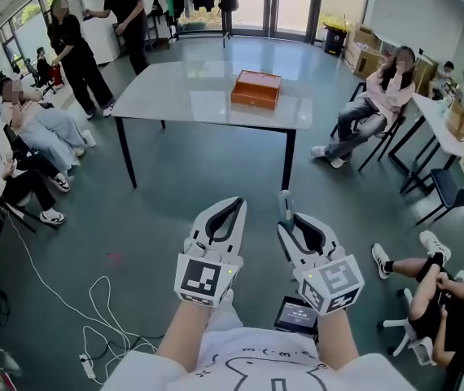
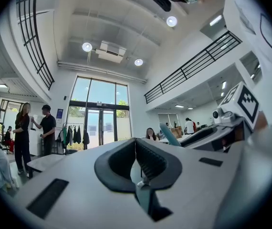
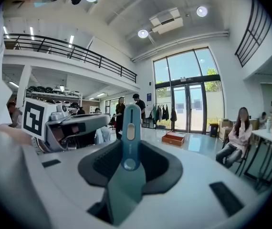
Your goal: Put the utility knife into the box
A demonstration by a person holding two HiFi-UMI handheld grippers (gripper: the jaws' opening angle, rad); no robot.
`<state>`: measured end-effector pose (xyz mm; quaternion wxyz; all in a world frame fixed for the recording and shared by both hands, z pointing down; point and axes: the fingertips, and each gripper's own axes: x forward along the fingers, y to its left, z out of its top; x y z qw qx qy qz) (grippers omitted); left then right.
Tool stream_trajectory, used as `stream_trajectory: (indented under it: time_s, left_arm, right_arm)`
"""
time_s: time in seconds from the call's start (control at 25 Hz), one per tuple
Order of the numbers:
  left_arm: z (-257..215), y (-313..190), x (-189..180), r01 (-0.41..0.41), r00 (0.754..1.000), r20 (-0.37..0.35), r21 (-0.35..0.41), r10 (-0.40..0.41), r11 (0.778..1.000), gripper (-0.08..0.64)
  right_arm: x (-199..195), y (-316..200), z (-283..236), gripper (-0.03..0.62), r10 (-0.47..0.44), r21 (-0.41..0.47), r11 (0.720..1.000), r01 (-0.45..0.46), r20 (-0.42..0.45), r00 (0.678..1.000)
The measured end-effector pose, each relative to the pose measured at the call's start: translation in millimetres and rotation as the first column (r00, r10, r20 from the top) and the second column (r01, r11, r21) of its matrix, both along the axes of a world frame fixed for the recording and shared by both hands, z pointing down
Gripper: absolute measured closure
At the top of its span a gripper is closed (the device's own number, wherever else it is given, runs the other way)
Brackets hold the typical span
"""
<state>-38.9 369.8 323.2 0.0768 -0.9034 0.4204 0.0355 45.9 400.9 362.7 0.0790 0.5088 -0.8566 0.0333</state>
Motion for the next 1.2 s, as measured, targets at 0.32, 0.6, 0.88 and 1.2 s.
stream_trajectory:
  time_s: [0.32,0.6,0.88,1.2]
  left_arm:
    - [-4,-83,-12,-0.031,0.999,-0.009,0.004,0.031,1.000,0.545]
    - [-1,-145,-34,-0.059,0.998,-0.010,-0.001,0.059,0.998,0.545]
    - [0,-181,-48,-0.104,0.995,-0.006,-0.013,0.104,0.994,0.545]
    - [11,-206,-52,-0.113,0.993,-0.019,-0.024,0.112,0.993,0.545]
  right_arm:
    - [-15,-83,-3,0.462,0.020,-0.008,1.000,-0.020,-0.007,1.000]
    - [-41,-144,-1,0.462,0.041,-0.016,0.999,-0.041,-0.011,0.999]
    - [-58,-177,-1,0.460,0.084,-0.029,0.996,-0.084,0.000,0.996]
    - [-58,-199,8,0.460,0.097,-0.042,0.994,-0.097,0.000,0.995]
